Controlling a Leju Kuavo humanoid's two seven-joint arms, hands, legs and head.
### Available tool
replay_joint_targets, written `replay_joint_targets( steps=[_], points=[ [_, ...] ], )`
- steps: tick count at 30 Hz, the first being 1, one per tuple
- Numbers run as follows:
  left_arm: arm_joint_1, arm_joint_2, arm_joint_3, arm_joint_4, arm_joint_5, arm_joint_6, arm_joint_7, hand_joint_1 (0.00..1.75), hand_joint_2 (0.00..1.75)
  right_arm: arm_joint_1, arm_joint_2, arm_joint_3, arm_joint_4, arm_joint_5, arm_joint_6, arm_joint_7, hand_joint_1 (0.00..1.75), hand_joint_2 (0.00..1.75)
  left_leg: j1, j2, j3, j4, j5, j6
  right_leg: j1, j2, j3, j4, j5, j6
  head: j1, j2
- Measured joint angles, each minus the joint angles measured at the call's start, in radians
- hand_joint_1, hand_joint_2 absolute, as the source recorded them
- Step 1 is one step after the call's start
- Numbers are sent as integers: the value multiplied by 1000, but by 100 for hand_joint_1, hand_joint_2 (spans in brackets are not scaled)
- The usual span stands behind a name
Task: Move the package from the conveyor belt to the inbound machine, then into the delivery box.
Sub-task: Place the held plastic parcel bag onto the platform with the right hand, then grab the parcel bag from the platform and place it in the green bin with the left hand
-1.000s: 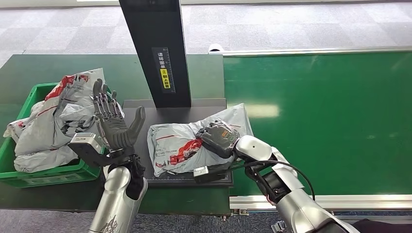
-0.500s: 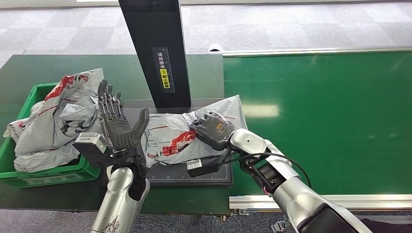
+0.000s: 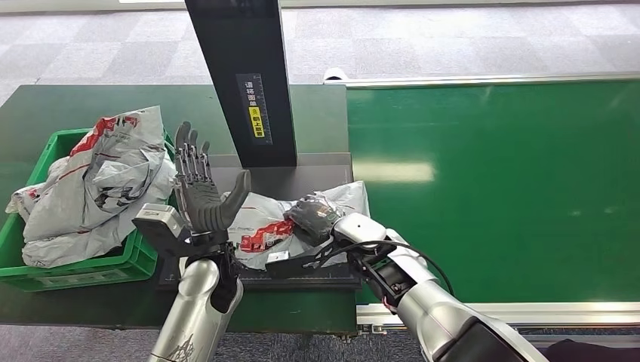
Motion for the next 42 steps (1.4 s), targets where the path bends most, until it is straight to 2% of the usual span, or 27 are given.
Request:
replay_joint_targets(
  steps=[1,2,8,19,27,30,35,42],
  points=[
    [-2,0,-2,4,0,-1,0,0,175,0,5,0,6,1,16,10,1,175,0,0,0,0,0,0,0,0,0,0,0,0,0,0],
    [-3,-1,-3,7,0,-2,0,0,175,0,9,0,10,2,27,19,0,175,0,0,0,0,0,0,0,0,0,0,0,0,0,0],
    [-10,-2,-3,20,1,-2,0,0,175,-1,25,-1,26,-8,34,39,0,175,0,1,1,0,0,0,0,0,0,0,0,0,0,0],
    [-9,-3,0,21,-5,14,0,0,175,-1,34,-115,25,-148,-208,-55,0,175,0,0,0,0,0,0,0,0,1,0,0,0,0,0],
    [-8,-3,7,21,-7,14,0,0,175,-1,34,-169,18,-169,-252,-82,0,175,0,0,0,0,0,0,0,0,1,0,0,0,0,0],
    [-7,-3,10,21,-16,14,0,0,175,-1,34,-192,8,-204,-302,-126,0,175,0,0,0,0,0,0,0,0,1,0,0,0,0,0],
    [-4,-3,17,18,-17,13,0,0,175,12,30,-290,-50,-365,-347,-302,0,175,0,0,0,0,0,0,0,0,1,0,0,0,0,0],
    [-2,-3,25,15,-16,13,0,0,175,31,26,-371,-102,-413,-331,-336,0,175,0,0,0,0,0,0,0,0,1,0,0,0,0,0]
  ],
)
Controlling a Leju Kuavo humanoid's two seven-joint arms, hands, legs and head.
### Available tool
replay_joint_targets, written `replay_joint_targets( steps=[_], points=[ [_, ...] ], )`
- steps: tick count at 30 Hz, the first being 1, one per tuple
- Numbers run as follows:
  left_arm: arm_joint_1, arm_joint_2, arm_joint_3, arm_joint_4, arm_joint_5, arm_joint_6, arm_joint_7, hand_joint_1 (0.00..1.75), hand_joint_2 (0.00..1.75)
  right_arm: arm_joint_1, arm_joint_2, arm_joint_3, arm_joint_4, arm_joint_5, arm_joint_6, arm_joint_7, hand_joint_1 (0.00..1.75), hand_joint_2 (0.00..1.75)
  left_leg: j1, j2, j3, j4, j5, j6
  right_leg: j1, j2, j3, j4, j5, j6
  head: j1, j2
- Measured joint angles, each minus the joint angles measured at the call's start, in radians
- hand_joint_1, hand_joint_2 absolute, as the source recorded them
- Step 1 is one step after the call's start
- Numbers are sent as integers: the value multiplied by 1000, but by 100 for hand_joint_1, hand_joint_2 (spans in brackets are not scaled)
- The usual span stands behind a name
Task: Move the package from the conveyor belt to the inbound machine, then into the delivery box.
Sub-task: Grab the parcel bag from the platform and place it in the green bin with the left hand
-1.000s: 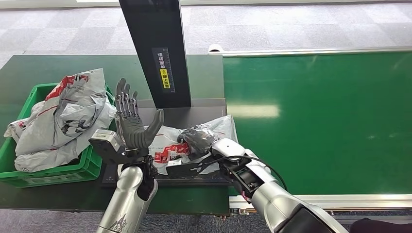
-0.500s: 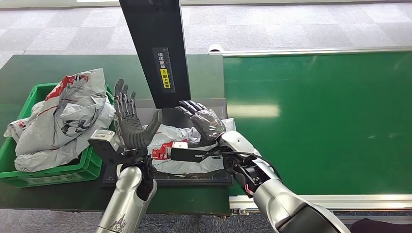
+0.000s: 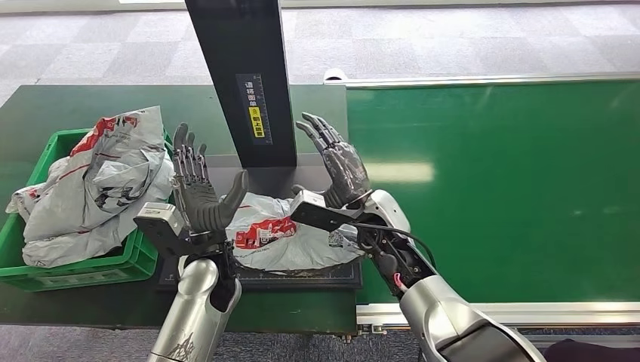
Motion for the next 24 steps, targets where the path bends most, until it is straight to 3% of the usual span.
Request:
replay_joint_targets(
  steps=[2,4,10,12,15,20,24],
  points=[
    [1,0,2,0,0,0,0,0,175,18,-1,-21,-39,-90,58,-19,0,175,0,0,0,0,0,0,0,0,0,0,0,0,0,0],
    [1,0,3,-1,1,1,0,0,175,45,-4,-54,-108,-250,175,-30,0,175,0,0,0,0,0,0,0,0,0,0,0,0,0,0],
    [4,2,6,-2,2,-7,0,0,175,99,-20,-240,-285,-874,787,81,0,175,0,-1,0,0,0,0,0,0,0,0,0,0,0,0],
    [5,2,6,-2,1,-9,0,0,175,107,-27,-299,-314,-965,883,102,0,175,0,-1,0,0,0,0,0,0,0,0,0,0,0,0],
    [8,4,7,-3,-1,-9,0,0,175,119,-38,-346,-348,-951,844,112,0,175,0,0,0,0,0,0,0,0,0,0,0,0,0,0],
    [18,5,10,-6,-3,-4,0,0,175,152,-52,-355,-371,-835,558,158,0,175,0,0,0,0,0,0,0,0,0,0,0,0,0,0],
    [17,8,9,14,-11,-42,38,0,175,188,-76,-355,-371,-811,475,158,0,175,0,0,0,0,0,0,0,0,0,0,0,0,0,0]
  ],
)
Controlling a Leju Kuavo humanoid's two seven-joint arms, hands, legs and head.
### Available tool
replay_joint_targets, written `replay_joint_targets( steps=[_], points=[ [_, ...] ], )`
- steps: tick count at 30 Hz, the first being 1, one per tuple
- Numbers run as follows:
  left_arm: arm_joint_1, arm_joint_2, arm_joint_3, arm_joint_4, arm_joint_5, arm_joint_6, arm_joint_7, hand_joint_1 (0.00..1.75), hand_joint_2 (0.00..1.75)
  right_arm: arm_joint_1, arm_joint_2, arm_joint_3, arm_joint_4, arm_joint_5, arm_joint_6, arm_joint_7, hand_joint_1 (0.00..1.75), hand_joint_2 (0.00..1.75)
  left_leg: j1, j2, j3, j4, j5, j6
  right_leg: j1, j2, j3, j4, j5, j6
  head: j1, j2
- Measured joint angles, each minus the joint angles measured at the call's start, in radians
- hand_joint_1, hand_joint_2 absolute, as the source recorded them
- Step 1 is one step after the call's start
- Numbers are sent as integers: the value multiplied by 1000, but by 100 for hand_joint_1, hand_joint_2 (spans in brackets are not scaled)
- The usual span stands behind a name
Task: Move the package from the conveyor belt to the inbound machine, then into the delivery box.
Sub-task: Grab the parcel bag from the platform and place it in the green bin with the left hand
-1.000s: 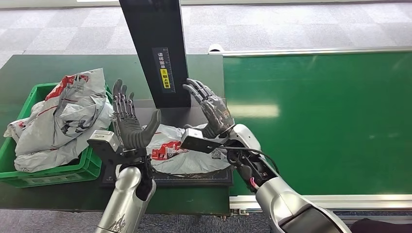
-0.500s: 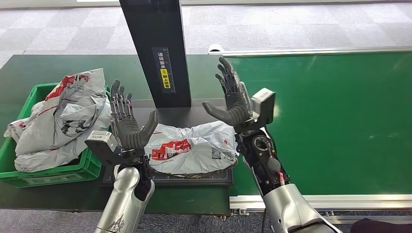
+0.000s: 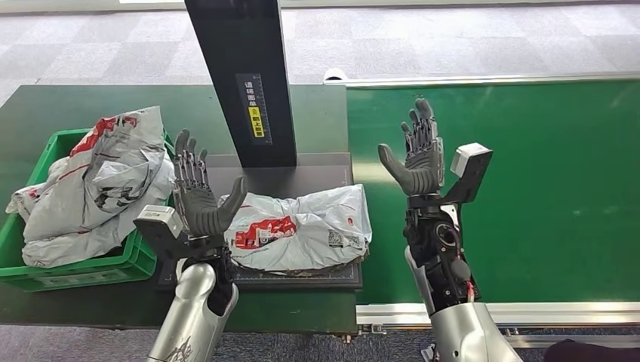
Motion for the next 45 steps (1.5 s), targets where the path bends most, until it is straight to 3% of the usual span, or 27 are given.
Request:
replay_joint_targets(
  steps=[4,10,14,25,39,45],
  points=[
    [-22,9,-28,74,-45,-60,74,0,175,15,-19,4,6,17,-26,12,0,175,0,0,0,0,0,0,0,0,0,0,0,0,0,0],
    [-46,17,-54,167,-92,-93,122,0,175,19,-36,11,48,69,-140,-29,0,175,0,0,0,0,0,0,0,0,0,0,0,0,0,0],
    [-54,19,-66,203,-114,-114,151,0,175,15,-47,8,70,55,-161,-41,0,175,0,0,0,0,0,0,0,0,0,0,0,0,0,0],
    [-81,20,-76,256,-130,-127,149,0,175,-1,-48,3,94,50,-159,-15,0,175,0,0,0,0,0,0,0,0,0,0,0,0,0,0],
    [-88,20,-66,271,-103,-135,135,0,175,-7,-35,7,169,17,-73,26,0,175,0,0,-1,0,0,0,0,0,0,0,0,0,0,0],
    [-97,36,-123,292,-301,-145,187,0,175,-20,-34,12,189,19,-61,33,0,175,0,0,-1,0,0,0,0,0,0,0,0,0,0,0]
  ],
)
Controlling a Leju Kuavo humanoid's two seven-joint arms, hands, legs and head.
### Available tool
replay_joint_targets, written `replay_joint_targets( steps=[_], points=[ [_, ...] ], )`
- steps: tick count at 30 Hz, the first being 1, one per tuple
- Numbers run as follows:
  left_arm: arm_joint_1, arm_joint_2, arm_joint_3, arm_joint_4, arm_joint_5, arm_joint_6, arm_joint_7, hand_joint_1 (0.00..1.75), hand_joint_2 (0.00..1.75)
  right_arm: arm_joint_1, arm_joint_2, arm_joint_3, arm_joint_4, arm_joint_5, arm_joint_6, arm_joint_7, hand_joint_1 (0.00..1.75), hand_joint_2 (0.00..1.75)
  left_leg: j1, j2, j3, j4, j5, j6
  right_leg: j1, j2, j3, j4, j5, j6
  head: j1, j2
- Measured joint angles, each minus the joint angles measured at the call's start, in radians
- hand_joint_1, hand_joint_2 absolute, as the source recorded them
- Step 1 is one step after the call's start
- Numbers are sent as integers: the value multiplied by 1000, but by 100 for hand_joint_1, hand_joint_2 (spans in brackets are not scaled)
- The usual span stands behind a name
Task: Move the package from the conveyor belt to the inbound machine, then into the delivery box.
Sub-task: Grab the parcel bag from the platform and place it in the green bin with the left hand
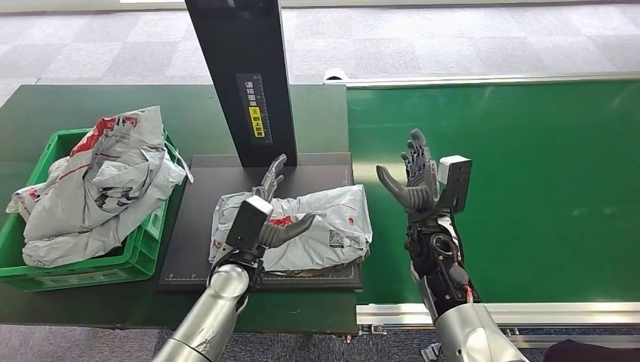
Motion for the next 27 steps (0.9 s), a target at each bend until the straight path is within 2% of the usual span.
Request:
replay_joint_targets(
  steps=[5,11,15,20,21,24,25,27],
  points=[
    [-4,16,-66,21,-111,24,37,0,175,-9,0,4,13,0,5,2,0,175,0,0,0,0,0,0,0,0,0,0,0,0,0,0],
    [-34,21,-137,74,-351,45,144,0,175,-9,-2,4,16,-6,5,11,0,175,0,0,0,0,0,0,0,0,0,0,0,0,0,0],
    [-61,10,-184,140,-469,17,177,0,175,-8,-10,4,16,-6,5,18,0,175,0,0,0,0,0,0,0,0,0,0,0,0,0,0],
    [-77,-5,-210,197,-517,-51,183,0,175,0,-19,3,15,-5,5,20,0,175,0,0,0,0,0,0,0,0,0,0,0,0,0,0],
    [-80,-8,-213,207,-525,-70,185,13,175,1,-20,2,15,-4,5,21,0,175,0,0,0,0,0,0,0,0,0,0,0,0,0,0],
    [-92,-18,-219,243,-541,-116,203,105,175,4,-23,2,15,-2,5,24,0,175,0,0,0,0,0,0,0,0,0,0,0,0,0,0],
    [-97,-22,-219,255,-545,-124,213,122,175,4,-24,2,15,-1,5,24,0,175,0,0,0,0,0,0,0,0,0,0,0,0,0,0],
    [-108,-28,-219,279,-550,-129,232,122,175,6,-26,1,15,0,5,25,0,175,0,0,1,0,0,0,0,0,0,0,0,0,0,0]
  ],
)
